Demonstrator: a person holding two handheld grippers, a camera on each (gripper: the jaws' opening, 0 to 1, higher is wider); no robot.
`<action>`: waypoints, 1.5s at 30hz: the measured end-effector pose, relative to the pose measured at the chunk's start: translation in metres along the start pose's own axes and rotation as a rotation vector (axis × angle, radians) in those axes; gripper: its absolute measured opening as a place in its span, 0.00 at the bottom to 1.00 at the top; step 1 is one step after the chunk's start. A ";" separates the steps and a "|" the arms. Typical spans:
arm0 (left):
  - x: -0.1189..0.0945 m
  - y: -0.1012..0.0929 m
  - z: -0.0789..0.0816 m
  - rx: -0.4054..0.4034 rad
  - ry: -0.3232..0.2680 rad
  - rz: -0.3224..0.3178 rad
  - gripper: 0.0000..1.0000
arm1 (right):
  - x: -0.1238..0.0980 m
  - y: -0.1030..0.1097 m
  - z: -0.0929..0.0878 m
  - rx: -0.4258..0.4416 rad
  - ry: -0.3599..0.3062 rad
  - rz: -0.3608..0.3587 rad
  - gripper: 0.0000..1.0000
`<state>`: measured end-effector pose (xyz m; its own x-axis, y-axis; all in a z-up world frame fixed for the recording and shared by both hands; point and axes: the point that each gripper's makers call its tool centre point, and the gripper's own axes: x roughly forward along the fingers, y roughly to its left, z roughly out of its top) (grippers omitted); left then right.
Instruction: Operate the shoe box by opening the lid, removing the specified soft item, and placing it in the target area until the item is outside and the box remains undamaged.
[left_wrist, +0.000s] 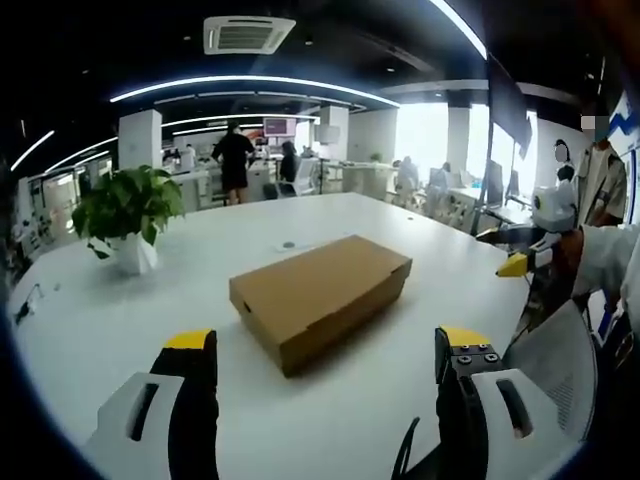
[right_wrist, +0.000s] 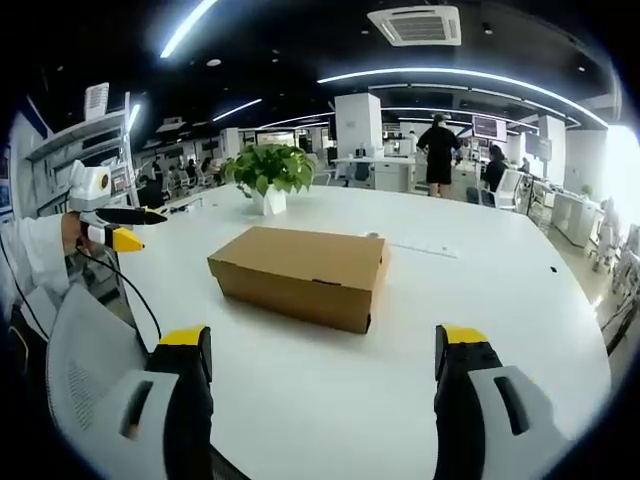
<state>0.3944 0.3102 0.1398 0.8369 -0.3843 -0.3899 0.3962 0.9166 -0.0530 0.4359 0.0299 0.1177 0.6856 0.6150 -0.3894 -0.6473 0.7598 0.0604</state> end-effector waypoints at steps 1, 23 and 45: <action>0.000 0.000 0.000 -0.001 0.001 0.000 0.93 | 0.000 0.000 0.000 -0.001 0.001 0.000 0.88; 0.009 0.012 -0.007 0.005 0.005 0.025 0.90 | 0.019 -0.021 0.000 -0.038 0.015 0.002 0.87; 0.041 0.028 -0.013 0.029 0.014 0.013 0.89 | 0.049 -0.036 -0.002 -0.063 0.028 0.031 0.86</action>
<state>0.4349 0.3218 0.1101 0.8368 -0.3703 -0.4032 0.3961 0.9180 -0.0211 0.4918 0.0326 0.0947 0.6563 0.6311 -0.4135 -0.6880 0.7255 0.0155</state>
